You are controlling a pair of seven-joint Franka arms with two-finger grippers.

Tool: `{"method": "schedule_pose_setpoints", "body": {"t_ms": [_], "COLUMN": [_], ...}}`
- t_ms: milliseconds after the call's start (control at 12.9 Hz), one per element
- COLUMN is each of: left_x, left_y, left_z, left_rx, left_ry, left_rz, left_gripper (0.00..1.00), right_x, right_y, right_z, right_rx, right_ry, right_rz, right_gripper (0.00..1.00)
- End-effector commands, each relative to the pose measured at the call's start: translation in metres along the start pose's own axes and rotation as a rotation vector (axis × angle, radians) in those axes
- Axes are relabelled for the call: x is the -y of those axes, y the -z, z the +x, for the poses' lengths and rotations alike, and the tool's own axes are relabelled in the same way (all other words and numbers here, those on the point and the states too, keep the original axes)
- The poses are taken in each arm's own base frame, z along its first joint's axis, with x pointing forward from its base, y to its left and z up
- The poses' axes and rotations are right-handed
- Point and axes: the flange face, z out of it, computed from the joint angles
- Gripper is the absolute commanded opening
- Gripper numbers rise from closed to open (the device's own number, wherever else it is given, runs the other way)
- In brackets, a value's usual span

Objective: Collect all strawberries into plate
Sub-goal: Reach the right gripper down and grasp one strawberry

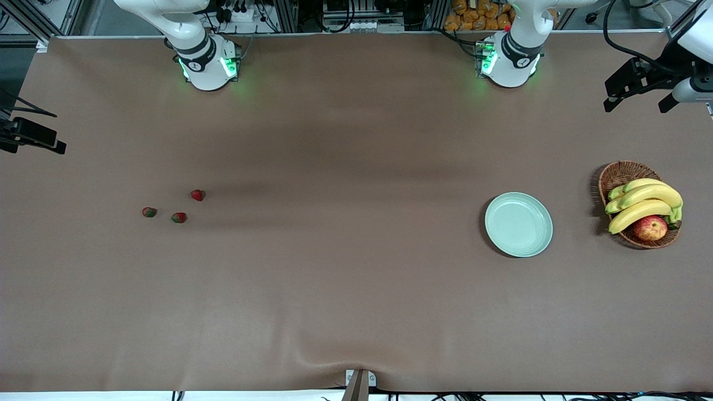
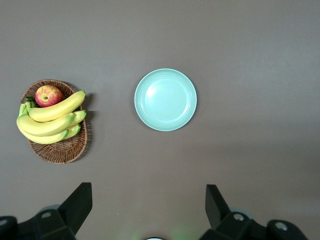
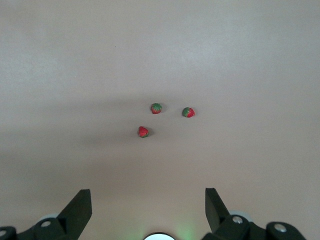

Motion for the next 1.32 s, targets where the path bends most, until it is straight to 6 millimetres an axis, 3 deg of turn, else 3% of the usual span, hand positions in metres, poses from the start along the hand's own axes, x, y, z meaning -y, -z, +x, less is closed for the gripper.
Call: {"method": "schedule_pose_setpoints", "body": {"t_ms": [0,311,466,622,855,1088,1244], "left_x": [0.008,0.010,0.009,0.009,0.009,0.009,0.009], "left_y": [0.003,0.000,-0.003,-0.006,-0.009,-0.011,-0.014], "left_z": [0.004,0.008,0.004,0.005,0.004,0.005,0.006], "left_rx": [0.012,0.030,0.056,0.061,0.064,0.066,0.063], "left_ry": [0.006,0.011,0.021,0.020,0.026,0.026,0.027], "left_rz": [-0.016,-0.011,-0.008,-0.014,-0.012,-0.012,-0.013], "left_gripper": [1.00,1.00,1.00,1.00,1.00,1.00,1.00], "right_x": [0.001,0.001,-0.004,-0.006,-0.012,-0.025,-0.044], "right_y": [0.009,0.008,-0.001,-0.023,-0.084,-0.182,-0.246], "right_z": [-0.005,-0.003,0.003,0.017,0.044,0.066,0.081], "right_rx": [-0.005,-0.005,0.003,0.006,0.026,0.054,0.065], "right_ry": [0.006,0.006,-0.002,-0.002,-0.004,-0.012,-0.030], "right_rz": [-0.001,-0.023,-0.072,-0.077,-0.081,-0.084,-0.088], "right_gripper": [1.00,1.00,1.00,1.00,1.00,1.00,1.00]}}
